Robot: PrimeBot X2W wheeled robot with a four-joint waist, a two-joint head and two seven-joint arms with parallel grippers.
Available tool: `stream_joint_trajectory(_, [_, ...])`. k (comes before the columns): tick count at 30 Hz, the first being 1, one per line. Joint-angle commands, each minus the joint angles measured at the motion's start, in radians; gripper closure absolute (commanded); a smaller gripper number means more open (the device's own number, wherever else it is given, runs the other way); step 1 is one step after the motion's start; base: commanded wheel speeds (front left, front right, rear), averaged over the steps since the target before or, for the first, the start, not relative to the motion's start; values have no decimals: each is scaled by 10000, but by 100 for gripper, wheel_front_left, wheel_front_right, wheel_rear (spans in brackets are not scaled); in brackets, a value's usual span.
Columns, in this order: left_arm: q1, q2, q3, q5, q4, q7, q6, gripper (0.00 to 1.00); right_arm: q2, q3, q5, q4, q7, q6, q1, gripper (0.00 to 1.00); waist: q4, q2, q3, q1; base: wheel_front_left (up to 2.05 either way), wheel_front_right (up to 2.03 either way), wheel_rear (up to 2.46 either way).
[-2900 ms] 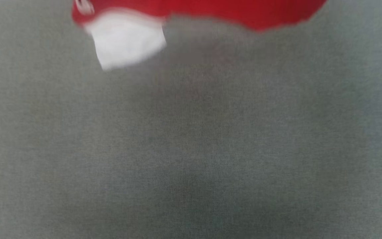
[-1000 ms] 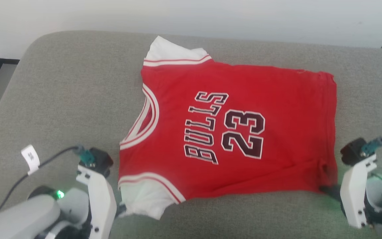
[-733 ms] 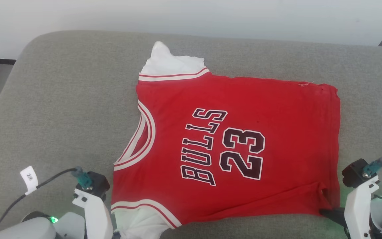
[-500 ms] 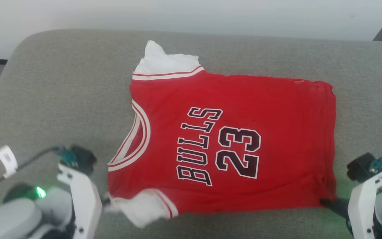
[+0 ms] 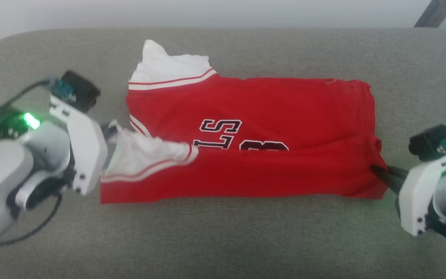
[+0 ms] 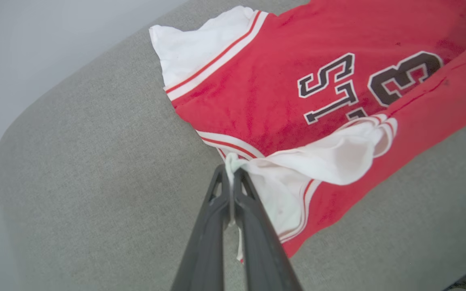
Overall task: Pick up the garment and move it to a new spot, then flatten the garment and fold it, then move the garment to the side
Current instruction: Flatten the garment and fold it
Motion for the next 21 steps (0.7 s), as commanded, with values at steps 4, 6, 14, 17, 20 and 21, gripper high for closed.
stream_joint_trajectory(4, [-838, -849, -23, 375, 1592, -229, -823, 100, 600, -76, -771, 503, 29, 1, -791, 100, -221, -1, 411, 0, 0, 0, 0])
stream_joint_trajectory(6, [-1105, -1212, -74, 518, 2249, -347, -1165, 100, 791, -59, -1066, 858, 159, 1, -1064, 100, -271, -1, 572, 0, 0, 0, 0])
stream_joint_trajectory(14, [-1555, -2555, -341, 324, 4930, -412, -2244, 100, 1458, 287, -1578, 1996, 218, 1, -2029, 100, -445, -1, 1110, 0, 0, 0, 0])
stream_joint_trajectory(17, [-1582, -2940, -397, 125, 5807, -348, -2498, 100, 1640, 509, -1595, 2304, 149, 1, -2331, 100, -508, -1, 1233, 0, 0, 0, 0])
stream_joint_trajectory(20, [-1566, -3260, -417, -180, 6596, -207, -2645, 91, 1765, 677, -1553, 2563, 97, 1, -2577, 100, -529, -1, 1293, 0, 0, 0, 0])
stream_joint_trajectory(21, [-1594, -3346, -379, -297, 6821, -175, -2683, 73, 1804, 717, -1518, 2642, 96, 1, -2653, 100, -531, -1, 1296, 0, 0, 0, 0])
